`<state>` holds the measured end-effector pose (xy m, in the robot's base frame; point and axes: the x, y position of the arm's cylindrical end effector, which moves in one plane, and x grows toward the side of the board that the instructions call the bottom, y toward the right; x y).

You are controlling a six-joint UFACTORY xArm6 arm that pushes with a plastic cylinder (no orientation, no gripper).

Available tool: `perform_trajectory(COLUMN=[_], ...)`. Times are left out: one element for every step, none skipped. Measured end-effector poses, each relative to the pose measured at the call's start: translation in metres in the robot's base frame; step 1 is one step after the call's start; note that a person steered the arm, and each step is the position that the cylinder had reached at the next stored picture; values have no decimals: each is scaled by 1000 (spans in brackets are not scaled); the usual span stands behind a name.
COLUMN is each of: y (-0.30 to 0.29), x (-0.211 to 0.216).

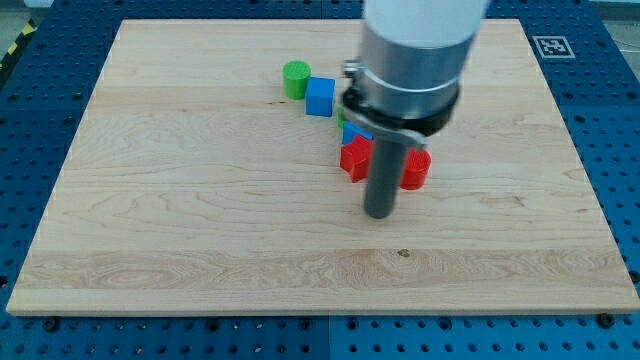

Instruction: Move the blue cube into the yellow hexagon

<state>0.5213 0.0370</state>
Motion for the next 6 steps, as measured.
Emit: perform_trajectory(y=[-70, -97, -96, -85, -77, -62], x=[-11, -57, -99, -125, -144, -163])
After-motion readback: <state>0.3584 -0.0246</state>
